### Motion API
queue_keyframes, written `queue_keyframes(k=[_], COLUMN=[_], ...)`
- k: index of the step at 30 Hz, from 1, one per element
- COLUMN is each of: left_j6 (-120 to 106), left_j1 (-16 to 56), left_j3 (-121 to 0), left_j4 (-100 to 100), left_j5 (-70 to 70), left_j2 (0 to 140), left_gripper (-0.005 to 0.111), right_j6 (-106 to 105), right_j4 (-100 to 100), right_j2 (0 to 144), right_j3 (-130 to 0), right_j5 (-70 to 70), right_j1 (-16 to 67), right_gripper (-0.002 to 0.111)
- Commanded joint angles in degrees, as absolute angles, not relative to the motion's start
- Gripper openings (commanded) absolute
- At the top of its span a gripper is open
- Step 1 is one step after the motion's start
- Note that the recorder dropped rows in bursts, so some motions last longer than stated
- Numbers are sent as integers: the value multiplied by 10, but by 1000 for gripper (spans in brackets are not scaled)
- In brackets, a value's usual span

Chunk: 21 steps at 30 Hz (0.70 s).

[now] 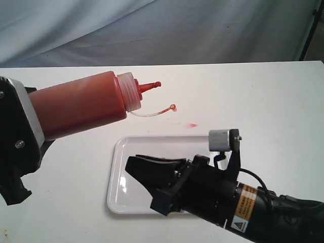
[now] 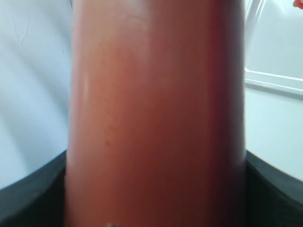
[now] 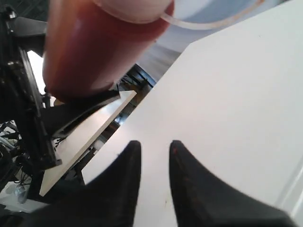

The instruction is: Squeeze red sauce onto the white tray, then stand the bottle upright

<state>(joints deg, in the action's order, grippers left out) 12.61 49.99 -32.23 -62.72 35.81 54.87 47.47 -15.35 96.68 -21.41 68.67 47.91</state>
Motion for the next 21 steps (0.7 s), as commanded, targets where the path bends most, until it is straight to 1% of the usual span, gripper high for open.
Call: queue_keyframes(k=[1, 2, 4, 5, 6, 8, 13, 21], left_j6=[165, 165, 166, 166, 166, 168, 189, 274], left_j1=[503, 503, 503, 503, 503, 503, 503, 503], left_j3=[-325, -325, -325, -325, -325, -325, -325, -325], left_j4=[-651, -654, -657, -657, -657, -657, -657, -655], left_j5=[333, 330, 330, 330, 330, 330, 328, 277], left_j2=[540, 540, 540, 540, 540, 540, 540, 540], left_gripper=[0, 0, 0, 0, 0, 0, 0, 0], right_j6=[433, 433, 433, 433, 433, 433, 423, 383], right_j4=[-172, -171, -170, -170, -170, -170, -183, -176], right_j2=[969, 969, 969, 969, 969, 969, 969, 969], right_j3=[-254, -261, -272, -277, -282, -292, -310, -339], right_j5=[700, 700, 700, 696, 682, 667, 679, 697], right_j1=[480, 480, 480, 480, 480, 480, 480, 480], right_gripper=[58, 69, 85, 90, 92, 94, 94, 94])
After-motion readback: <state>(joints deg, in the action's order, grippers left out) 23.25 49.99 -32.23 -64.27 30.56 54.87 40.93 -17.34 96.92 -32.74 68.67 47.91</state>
